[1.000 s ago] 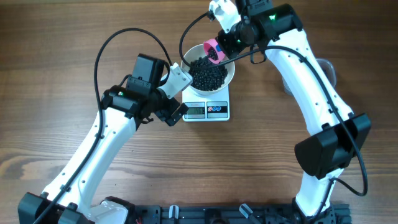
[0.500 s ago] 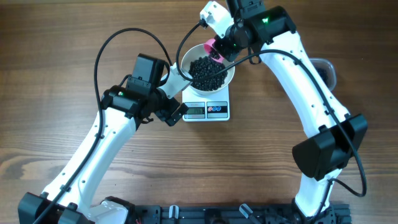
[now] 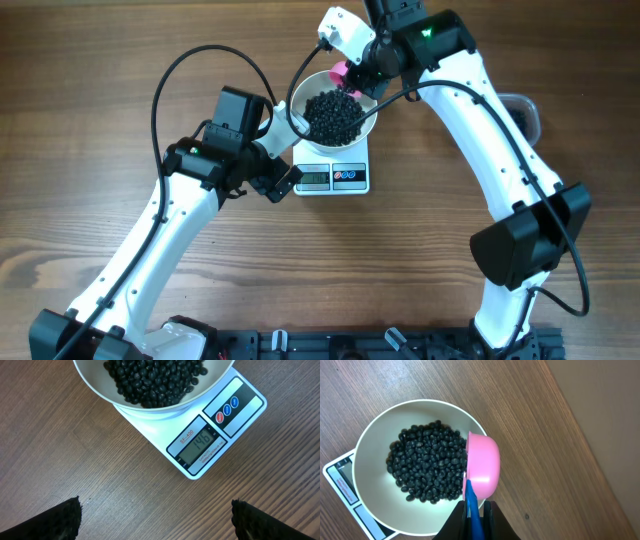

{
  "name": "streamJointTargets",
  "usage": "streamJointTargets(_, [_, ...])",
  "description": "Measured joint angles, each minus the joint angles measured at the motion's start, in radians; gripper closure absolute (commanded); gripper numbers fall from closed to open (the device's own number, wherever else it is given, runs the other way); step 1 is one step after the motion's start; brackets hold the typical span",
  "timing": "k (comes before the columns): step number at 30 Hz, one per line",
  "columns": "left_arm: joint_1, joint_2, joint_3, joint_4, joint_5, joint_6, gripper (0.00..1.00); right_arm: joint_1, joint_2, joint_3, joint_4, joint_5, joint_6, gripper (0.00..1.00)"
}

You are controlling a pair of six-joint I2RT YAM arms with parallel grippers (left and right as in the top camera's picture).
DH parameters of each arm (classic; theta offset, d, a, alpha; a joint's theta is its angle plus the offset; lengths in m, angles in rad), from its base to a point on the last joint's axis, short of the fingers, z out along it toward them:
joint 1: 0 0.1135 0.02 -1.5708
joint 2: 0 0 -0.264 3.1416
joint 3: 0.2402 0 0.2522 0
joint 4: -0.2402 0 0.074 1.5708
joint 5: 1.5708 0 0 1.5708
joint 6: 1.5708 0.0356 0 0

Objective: Scoop item into bowl and weigh 150g on scale
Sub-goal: 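Tip the scoop to pour beans into the white bowl, then hold the emptied scoop above the white bowl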

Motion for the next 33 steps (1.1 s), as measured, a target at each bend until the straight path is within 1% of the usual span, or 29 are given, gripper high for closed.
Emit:
streamJointTargets(5, [0.0, 0.0, 0.0, 0.0, 0.0, 0.0, 0.0, 0.0, 0.0, 0.0, 0.0, 0.0, -0.031, 0.95])
streamJointTargets(11, [0.0, 0.0, 0.0, 0.0, 0.0, 0.0, 0.0, 0.0, 0.0, 0.0, 0.0, -0.004, -0.036, 0.96])
streamJointTargets(16, [0.0, 0.0, 0.0, 0.0, 0.0, 0.0, 0.0, -0.006, 0.0, 0.0, 0.0, -0.043, 0.011, 0.96])
streamJointTargets(23, [0.0, 0.0, 0.0, 0.0, 0.0, 0.0, 0.0, -0.089, 0.0, 0.0, 0.0, -0.2, 0.111, 0.96])
streamJointTargets(33, [0.0, 0.0, 0.0, 0.0, 0.0, 0.0, 0.0, -0.254, -0.002, 0.0, 0.0, -0.507, 0.219, 0.96])
